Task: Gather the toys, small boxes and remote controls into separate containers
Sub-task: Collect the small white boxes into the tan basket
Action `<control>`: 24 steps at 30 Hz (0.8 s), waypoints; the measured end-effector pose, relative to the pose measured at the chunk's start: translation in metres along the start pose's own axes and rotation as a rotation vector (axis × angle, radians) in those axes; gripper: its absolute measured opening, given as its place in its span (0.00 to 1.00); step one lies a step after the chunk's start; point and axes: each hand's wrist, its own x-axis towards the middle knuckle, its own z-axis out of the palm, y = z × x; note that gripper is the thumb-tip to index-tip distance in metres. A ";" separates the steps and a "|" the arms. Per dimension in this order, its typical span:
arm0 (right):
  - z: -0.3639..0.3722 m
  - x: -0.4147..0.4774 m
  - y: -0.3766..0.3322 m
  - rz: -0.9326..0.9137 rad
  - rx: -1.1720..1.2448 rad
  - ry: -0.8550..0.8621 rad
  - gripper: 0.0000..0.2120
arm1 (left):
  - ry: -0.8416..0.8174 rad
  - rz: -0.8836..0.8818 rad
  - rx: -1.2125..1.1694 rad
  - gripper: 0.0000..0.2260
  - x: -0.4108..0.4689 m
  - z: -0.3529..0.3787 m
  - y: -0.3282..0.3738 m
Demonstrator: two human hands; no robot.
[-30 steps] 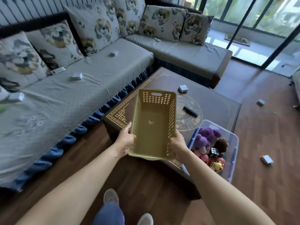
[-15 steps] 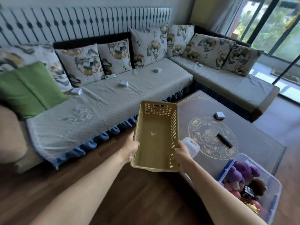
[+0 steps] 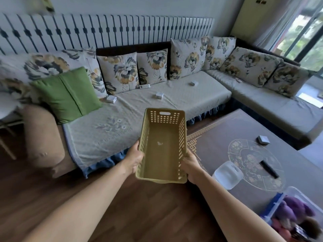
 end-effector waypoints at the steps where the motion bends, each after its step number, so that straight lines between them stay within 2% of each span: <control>1: 0.010 0.001 -0.002 0.001 0.005 -0.006 0.11 | 0.000 0.004 -0.006 0.29 0.003 -0.010 0.001; 12: 0.106 0.040 -0.017 0.058 -0.026 -0.061 0.12 | 0.085 0.005 -0.041 0.28 0.039 -0.099 0.011; 18: 0.127 0.073 -0.027 0.089 -0.046 -0.104 0.13 | 0.148 -0.019 -0.033 0.30 0.074 -0.119 0.010; 24: 0.143 0.147 -0.037 0.118 -0.116 -0.135 0.12 | 0.210 -0.053 -0.024 0.32 0.142 -0.131 0.017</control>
